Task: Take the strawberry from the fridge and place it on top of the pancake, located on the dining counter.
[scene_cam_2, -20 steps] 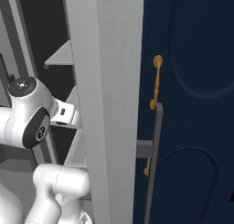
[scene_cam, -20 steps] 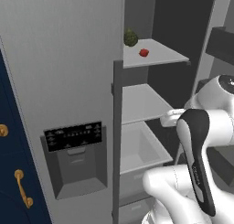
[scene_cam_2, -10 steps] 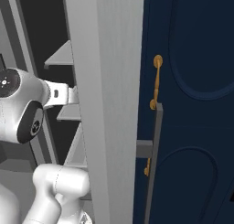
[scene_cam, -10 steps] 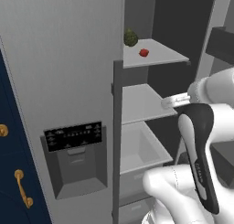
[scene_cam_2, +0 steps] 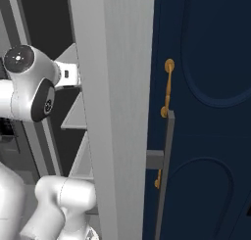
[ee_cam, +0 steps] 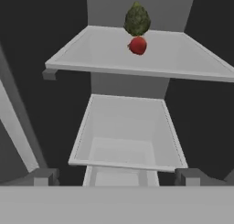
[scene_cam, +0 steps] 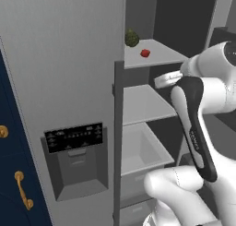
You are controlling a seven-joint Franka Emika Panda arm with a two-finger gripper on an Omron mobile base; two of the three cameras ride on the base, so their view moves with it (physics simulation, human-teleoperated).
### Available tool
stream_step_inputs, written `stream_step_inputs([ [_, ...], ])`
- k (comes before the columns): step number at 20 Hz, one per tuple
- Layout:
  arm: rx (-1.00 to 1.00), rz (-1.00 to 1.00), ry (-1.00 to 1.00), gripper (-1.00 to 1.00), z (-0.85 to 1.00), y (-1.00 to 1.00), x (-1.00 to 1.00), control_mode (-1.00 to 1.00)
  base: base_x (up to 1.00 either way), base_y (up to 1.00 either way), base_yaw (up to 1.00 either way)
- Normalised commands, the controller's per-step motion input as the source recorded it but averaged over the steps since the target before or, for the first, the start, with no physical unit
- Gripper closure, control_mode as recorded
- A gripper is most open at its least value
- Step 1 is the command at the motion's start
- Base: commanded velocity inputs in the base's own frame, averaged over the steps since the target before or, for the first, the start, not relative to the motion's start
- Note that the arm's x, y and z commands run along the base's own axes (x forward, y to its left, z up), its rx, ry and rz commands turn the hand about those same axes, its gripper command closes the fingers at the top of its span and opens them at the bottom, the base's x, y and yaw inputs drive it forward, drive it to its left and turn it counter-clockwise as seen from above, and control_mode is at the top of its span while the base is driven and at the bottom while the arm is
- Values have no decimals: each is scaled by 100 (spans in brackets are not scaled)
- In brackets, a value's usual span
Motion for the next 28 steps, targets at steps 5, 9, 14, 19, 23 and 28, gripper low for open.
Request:
stream_step_inputs([
  [5, 1, 5, 3, -100, 17, 5, 65, -100, 0, 0, 0],
  [9, 2, 0, 0, -100, 12, 16, 64, -100, 0, 0, 0],
  [14, 9, 0, 1, -100, 19, 5, 61, -100, 0, 0, 0],
  [19, 11, 0, 5, -100, 27, 0, 45, -100, 0, 0, 0],
  [23, 0, 0, 2, -100, -3, 10, 47, -100, 0, 0, 0],
  [28, 0, 0, 0, -100, -2, -19, 49, -100, 0, 0, 0],
])
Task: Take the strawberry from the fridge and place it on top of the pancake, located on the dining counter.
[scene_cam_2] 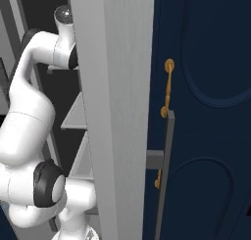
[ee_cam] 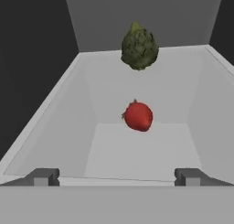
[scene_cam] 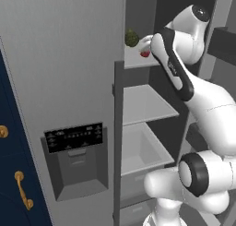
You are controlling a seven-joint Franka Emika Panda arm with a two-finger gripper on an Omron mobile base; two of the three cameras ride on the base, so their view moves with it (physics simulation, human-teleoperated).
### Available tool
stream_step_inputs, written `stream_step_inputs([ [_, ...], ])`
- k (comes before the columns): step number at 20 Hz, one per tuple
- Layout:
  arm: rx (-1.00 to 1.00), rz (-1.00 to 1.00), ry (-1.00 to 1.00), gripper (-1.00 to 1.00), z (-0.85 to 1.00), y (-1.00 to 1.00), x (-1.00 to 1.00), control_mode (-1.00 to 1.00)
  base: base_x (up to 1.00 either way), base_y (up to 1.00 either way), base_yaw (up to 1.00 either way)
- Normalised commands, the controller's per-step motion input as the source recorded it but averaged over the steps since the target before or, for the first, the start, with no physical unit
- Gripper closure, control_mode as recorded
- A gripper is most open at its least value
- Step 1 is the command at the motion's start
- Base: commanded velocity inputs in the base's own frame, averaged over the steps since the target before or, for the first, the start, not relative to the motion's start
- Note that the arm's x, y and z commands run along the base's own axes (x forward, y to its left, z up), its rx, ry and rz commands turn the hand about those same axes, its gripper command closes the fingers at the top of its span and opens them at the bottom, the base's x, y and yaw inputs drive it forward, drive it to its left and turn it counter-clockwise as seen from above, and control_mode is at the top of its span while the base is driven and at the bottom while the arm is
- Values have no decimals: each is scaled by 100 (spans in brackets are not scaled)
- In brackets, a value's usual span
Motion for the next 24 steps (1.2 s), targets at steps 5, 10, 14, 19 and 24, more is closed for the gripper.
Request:
stream_step_inputs([
  [5, -1, 0, 4, -100, -7, 0, 41, -100, 0, 0, 0],
  [10, -7, -1, 12, -100, -22, 0, 46, -100, 0, 0, 0],
  [14, -1, 0, 3, -100, -3, -11, 44, -100, 0, 0, 0],
  [19, 0, 0, 0, -100, -6, 0, 19, -100, 0, 0, 0],
  [24, -1, 0, 2, -100, -23, 1, 3, -100, 0, 0, 0],
])
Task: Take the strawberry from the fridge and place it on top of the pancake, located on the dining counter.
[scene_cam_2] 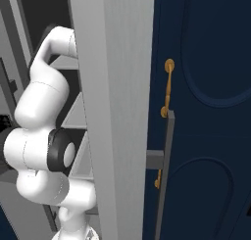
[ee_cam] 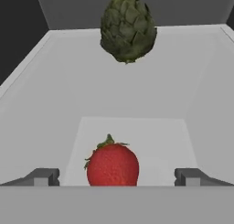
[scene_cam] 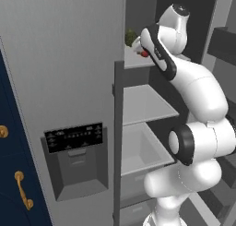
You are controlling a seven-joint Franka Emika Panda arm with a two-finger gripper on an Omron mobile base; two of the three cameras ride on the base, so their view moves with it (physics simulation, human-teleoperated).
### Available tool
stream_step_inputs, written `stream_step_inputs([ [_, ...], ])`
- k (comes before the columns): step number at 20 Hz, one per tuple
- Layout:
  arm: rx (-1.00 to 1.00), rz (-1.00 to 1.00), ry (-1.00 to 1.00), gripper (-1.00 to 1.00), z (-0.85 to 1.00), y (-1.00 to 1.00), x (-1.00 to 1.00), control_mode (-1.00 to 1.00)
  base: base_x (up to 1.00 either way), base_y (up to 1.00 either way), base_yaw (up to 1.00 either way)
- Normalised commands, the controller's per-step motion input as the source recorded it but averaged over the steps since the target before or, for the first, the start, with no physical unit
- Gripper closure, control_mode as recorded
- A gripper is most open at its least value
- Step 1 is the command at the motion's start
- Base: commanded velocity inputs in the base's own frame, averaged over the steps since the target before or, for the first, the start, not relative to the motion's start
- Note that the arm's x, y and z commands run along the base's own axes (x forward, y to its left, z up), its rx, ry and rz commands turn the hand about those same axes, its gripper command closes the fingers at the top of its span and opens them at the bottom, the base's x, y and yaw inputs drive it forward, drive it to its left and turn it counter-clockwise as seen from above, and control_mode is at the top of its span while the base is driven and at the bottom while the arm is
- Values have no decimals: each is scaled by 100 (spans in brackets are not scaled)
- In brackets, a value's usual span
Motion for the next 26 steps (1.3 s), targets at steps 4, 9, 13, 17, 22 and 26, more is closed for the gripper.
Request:
stream_step_inputs([
  [4, -3, 0, 2, -100, -29, 0, 0, -100, 0, 0, 0],
  [9, -4, 0, 0, -100, -10, 16, 3, -100, 0, 0, 0],
  [13, 0, 0, 0, -100, -9, 14, 3, -100, 0, 0, 0],
  [17, 0, 0, 0, -100, 0, 2, 9, -100, 0, 0, 0],
  [22, 0, 0, 0, -100, 0, 0, 16, -100, 0, 0, 0],
  [26, 0, 0, 0, -100, 0, 0, 14, -100, 0, 0, 0],
])
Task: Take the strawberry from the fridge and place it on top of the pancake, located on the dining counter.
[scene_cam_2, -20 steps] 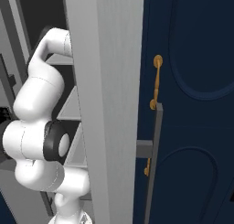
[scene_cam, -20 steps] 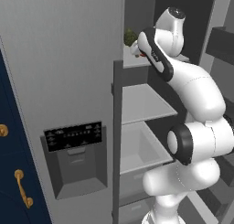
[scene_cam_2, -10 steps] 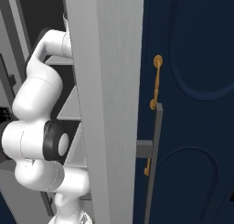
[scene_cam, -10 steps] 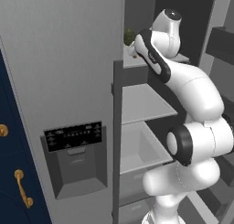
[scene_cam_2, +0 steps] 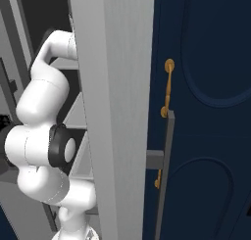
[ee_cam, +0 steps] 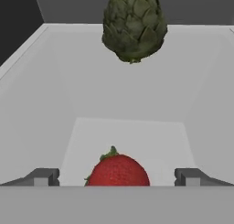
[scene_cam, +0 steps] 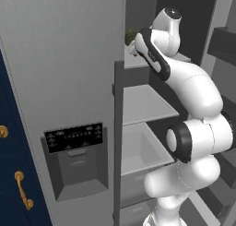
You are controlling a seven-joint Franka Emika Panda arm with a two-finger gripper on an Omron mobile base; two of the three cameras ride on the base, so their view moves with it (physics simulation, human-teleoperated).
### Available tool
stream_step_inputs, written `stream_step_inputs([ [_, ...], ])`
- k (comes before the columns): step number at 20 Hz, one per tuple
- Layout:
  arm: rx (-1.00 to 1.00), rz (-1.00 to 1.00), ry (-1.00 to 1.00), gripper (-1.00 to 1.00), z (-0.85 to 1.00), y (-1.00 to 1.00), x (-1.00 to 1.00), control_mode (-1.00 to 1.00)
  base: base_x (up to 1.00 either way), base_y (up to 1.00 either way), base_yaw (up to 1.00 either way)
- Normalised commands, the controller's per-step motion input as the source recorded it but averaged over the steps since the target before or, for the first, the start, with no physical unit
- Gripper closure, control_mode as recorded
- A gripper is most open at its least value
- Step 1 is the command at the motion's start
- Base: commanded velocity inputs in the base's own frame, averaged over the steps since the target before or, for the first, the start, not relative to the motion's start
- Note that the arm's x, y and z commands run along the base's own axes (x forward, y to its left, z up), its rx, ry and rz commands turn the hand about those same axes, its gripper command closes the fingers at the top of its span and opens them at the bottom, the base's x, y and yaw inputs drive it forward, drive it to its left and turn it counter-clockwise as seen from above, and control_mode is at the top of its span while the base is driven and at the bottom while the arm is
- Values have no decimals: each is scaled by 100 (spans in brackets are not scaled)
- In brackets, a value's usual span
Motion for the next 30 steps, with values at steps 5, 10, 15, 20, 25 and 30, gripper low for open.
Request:
stream_step_inputs([
  [5, 0, 0, 1, 100, -11, 0, 2, -100, 0, 0, 0],
  [10, 1, 0, 0, 100, -19, 0, -2, -100, 0, 0, 0],
  [15, 0, -5, -5, 100, -3, 0, -55, -100, 0, 0, 0],
  [20, 0, -8, -5, 100, 2, 0, -82, -100, 0, 0, 0],
  [25, 0, -5, 2, 100, 0, 0, -100, -100, 0, 0, 0],
  [30, 0, -5, 5, 100, -15, 0, -100, -100, 0, 0, 0],
])
